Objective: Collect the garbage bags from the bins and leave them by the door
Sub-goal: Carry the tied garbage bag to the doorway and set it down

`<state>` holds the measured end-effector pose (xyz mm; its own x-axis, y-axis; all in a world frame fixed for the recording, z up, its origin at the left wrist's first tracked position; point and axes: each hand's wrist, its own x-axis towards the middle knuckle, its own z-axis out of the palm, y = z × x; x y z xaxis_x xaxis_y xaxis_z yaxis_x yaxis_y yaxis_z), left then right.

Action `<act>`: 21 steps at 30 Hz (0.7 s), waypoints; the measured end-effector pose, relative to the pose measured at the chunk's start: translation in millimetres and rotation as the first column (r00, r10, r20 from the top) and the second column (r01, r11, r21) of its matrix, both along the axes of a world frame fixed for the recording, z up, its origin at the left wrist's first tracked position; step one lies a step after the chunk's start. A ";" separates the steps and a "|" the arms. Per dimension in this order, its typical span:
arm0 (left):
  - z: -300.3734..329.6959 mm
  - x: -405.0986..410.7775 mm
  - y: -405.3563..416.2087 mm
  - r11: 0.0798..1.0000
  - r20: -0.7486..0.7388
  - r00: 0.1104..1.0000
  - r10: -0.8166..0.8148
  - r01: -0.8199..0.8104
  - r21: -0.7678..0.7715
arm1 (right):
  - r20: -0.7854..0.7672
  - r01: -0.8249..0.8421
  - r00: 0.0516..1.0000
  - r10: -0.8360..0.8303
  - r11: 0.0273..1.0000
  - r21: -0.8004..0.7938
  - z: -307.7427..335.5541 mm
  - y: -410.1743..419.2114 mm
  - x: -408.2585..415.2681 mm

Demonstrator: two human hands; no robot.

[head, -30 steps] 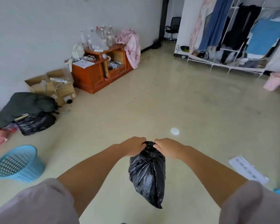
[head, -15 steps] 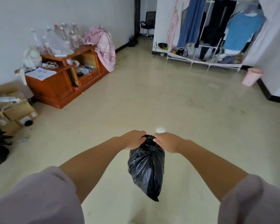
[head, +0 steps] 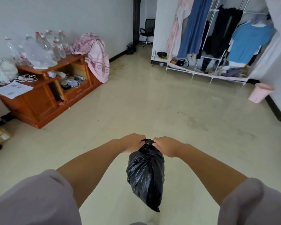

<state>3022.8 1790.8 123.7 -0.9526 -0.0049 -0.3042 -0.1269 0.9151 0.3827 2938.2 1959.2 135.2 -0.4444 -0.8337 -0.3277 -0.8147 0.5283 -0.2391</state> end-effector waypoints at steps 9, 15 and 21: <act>-0.2 -176.9 -77.8 0.996 0.002 0.998 0.069 -0.069 0.057 | 0.024 -0.083 0.996 0.082 0.996 0.021 1.2 -88.0 -188.3; -11.1 -306.2 -168.4 0.997 0.005 0.998 0.067 -0.067 0.044 | -0.004 -0.063 0.998 0.063 0.998 0.020 -10.9 -182.8 -326.4; 8.2 -436.0 -269.2 1.000 0.030 0.999 0.013 -0.013 -0.006 | 0.023 -0.022 0.999 0.022 1.000 0.000 -5.2 -278.0 -443.1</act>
<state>2586.9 1521.6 132.0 -0.9427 -0.0189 -0.3330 -0.1503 0.9153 0.3736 2495.1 1681.2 130.1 -0.4183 -0.8433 -0.3374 -0.8204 0.5102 -0.2580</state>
